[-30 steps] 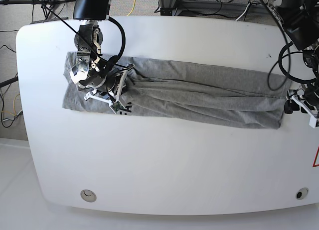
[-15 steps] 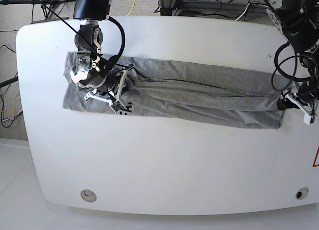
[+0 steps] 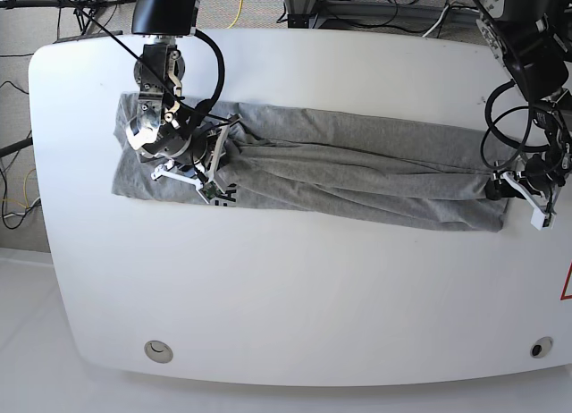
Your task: Fold the T-shirt properly
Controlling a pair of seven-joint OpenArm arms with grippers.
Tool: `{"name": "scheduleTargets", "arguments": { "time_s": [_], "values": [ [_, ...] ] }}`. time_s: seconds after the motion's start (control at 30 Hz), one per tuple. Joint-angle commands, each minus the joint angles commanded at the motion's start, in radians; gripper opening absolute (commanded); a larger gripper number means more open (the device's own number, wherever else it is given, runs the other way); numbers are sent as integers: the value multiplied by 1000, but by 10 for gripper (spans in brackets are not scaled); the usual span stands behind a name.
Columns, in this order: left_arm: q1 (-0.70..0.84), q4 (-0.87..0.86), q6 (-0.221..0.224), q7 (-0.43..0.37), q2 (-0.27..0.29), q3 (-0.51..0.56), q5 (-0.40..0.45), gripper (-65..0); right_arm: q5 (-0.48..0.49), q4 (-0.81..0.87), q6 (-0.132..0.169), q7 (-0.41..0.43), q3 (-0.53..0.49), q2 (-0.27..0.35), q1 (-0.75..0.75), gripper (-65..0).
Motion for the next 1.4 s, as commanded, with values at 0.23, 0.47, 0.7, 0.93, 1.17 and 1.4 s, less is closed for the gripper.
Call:
{"name": "scheduleTargets", "arguments": {
  "time_s": [0.23,0.47,0.7,0.93,1.17,1.4],
  "values": [
    [29,12,0,-12,11,0,-2,-223,0,0,0,1,1,-1,2,-569],
    [66,6,0,-33,16,13,3,-223,1,2,0,3,1,-2,7,-569],
    [86,5,0,-42,17,19,8,-227,4,6,0,11,3,-2,5,-566],
    [84,3,0,-57,18,38,6,-228,1,7,0,11,5,-4,5,-565],
    [82,14,0,-47,15,66,0,-234,-2,7,0,15,2,-5,3,-564],
    [80,6,0,-7,29,112,-3,-370,-7,10,0,11,3,-5,0,-564]
  ]
}}
